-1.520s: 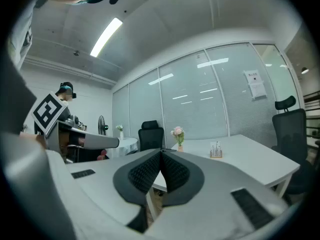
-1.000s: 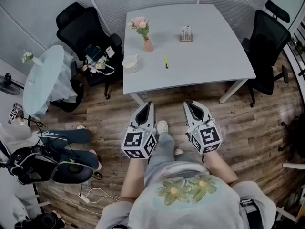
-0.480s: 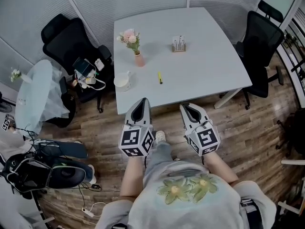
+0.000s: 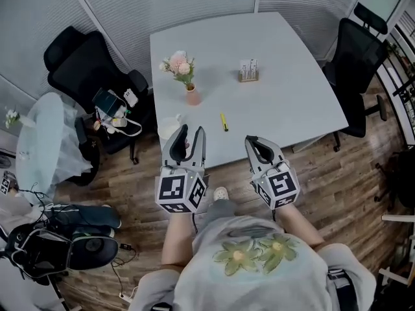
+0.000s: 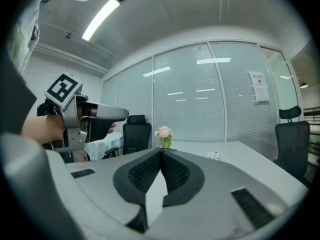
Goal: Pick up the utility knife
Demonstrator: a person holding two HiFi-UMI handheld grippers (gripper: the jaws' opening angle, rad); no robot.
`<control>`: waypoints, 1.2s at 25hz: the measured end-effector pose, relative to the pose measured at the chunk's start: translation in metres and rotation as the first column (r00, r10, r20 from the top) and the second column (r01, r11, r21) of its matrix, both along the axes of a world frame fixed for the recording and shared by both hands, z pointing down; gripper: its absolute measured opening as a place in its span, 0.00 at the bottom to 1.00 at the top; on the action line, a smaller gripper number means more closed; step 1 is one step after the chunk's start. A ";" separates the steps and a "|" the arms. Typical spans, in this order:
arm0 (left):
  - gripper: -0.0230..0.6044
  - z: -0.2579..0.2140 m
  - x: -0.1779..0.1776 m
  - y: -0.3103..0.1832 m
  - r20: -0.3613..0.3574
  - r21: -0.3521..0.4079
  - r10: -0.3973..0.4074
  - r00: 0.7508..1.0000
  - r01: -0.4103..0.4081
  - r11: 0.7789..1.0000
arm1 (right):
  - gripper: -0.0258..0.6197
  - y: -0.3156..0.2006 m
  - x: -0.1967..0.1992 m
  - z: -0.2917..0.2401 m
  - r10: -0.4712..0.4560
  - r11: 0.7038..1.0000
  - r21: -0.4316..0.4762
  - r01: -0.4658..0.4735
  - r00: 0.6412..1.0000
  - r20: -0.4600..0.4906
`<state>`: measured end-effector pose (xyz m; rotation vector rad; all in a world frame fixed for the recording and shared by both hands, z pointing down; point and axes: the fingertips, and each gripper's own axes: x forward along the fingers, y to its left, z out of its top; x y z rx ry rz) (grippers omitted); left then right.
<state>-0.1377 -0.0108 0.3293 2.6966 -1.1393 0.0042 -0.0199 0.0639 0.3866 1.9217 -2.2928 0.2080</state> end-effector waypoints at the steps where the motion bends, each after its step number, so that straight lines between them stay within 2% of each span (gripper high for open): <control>1: 0.30 -0.002 0.000 -0.007 0.001 0.011 0.001 1.000 -0.001 1.000 | 0.05 -0.007 0.000 0.001 0.005 1.000 0.000 -0.005 1.000 -0.003; 3: 0.35 -0.002 0.002 -0.018 -0.002 0.022 0.014 1.000 -0.014 1.000 | 0.05 -0.019 0.001 0.004 0.016 1.000 0.002 -0.016 1.000 -0.012; 6: 0.35 0.007 0.006 -0.034 0.009 0.017 0.042 0.999 -0.042 0.999 | 0.05 -0.037 0.002 0.007 0.040 0.999 0.003 -0.040 0.999 -0.023; 8: 0.39 0.015 0.010 -0.045 0.024 0.002 0.057 0.998 -0.057 0.998 | 0.05 -0.050 0.003 0.008 0.055 0.998 0.002 -0.055 0.998 -0.024; 16: 0.39 0.056 0.026 -0.061 0.050 -0.077 0.067 0.996 -0.063 0.995 | 0.05 -0.068 0.017 0.029 0.073 0.996 -0.041 -0.074 0.997 -0.033; 30: 0.39 0.094 0.080 -0.108 0.129 -0.188 0.015 0.992 0.010 0.982 | 0.05 -0.137 0.065 0.044 -0.051 0.994 -0.098 0.049 0.999 -0.018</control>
